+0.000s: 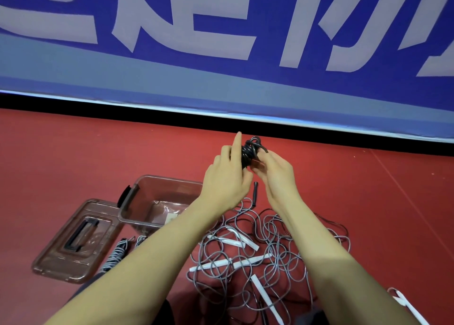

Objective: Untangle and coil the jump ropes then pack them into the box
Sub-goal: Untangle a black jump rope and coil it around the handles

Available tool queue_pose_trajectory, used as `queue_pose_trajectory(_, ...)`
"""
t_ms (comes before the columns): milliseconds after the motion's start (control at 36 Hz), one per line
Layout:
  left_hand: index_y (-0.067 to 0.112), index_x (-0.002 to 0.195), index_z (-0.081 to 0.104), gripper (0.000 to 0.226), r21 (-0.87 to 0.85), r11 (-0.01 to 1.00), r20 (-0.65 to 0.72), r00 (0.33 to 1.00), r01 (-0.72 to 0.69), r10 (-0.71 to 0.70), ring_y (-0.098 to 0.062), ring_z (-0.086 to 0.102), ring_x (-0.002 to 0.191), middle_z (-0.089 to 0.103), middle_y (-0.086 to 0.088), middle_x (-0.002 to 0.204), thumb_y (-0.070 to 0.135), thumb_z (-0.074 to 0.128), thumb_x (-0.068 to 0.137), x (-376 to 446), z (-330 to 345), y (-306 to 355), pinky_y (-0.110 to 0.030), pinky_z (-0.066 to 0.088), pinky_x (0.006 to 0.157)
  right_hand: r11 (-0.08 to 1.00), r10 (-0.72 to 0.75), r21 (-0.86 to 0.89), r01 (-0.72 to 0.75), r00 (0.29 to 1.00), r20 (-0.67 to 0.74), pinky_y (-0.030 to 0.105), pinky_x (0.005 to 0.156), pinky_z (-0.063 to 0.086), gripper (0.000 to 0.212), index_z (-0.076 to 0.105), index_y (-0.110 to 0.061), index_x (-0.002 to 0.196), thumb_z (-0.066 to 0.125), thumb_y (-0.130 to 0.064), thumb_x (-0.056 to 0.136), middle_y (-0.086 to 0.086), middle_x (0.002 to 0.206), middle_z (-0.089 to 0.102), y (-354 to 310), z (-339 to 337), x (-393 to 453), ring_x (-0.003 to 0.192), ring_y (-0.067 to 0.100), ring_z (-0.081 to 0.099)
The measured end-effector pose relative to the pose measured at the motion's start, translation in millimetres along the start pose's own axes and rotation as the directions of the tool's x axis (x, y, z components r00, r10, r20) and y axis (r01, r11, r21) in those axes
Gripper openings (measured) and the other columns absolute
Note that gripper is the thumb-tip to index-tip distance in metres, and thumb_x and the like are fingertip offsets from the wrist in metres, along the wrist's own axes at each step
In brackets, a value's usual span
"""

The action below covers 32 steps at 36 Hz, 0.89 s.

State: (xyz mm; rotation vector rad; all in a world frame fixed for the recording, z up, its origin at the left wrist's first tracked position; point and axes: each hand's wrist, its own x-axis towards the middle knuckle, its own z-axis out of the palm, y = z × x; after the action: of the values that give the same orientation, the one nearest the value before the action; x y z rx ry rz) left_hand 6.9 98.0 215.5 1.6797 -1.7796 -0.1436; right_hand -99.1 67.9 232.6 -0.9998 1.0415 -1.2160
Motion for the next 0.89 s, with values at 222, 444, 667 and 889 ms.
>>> queue_pose_trajectory(222,0.033,0.146,0.023,0.072,0.094,0.992,-0.013,0.996,0.085,-0.085,-0.033,0.058,0.077,0.046,-0.003,0.099,0.019,0.056,0.084,6,-7,-4,-0.03,0.036,0.058,0.985,-0.056,-0.162,0.059,0.998,0.026,0.041,0.092,0.047,0.038,0.073,-0.028,0.081,0.051,0.003,0.084,0.021,0.106,0.066,1,3,-1,0.088,0.019,0.057)
queue_pose_trajectory(444,0.036,0.127,0.039,0.064,-0.227,0.962,0.013,0.989,0.15,-0.151,-0.025,0.059,0.087,0.064,0.005,0.1,0.017,0.063,0.071,6,-7,-8,-0.034,0.048,0.074,0.946,-0.112,-0.295,0.136,0.989,0.098,0.046,0.1,0.045,0.04,0.073,-0.037,0.08,0.057,-0.001,0.087,0.017,0.107,0.066,0,-2,-1,0.092,0.017,0.059)
queue_pose_trajectory(667,0.029,0.122,0.039,0.058,-0.187,0.973,0.036,0.991,0.132,-0.128,-0.025,0.057,0.091,0.05,0.005,0.106,0.019,0.068,0.074,7,-8,-8,-0.033,0.046,0.072,0.975,-0.167,-0.138,0.172,0.985,0.048,0.029,0.076,0.056,0.026,0.056,-0.013,0.099,0.06,0.009,0.085,0.01,0.085,0.066,-1,-6,-1,0.074,0.017,0.065)
queue_pose_trajectory(889,0.022,0.114,0.035,0.039,0.062,0.995,0.066,0.995,0.076,-0.08,-0.033,0.057,0.083,0.048,0.002,0.101,0.016,0.056,0.082,5,-9,-10,-0.038,0.047,0.061,0.944,-0.291,-0.157,0.291,0.956,0.025,0.022,0.07,0.053,0.016,0.069,-0.014,0.083,0.067,0.001,0.083,0.001,0.078,0.07,-5,-5,-5,0.07,0.01,0.064)
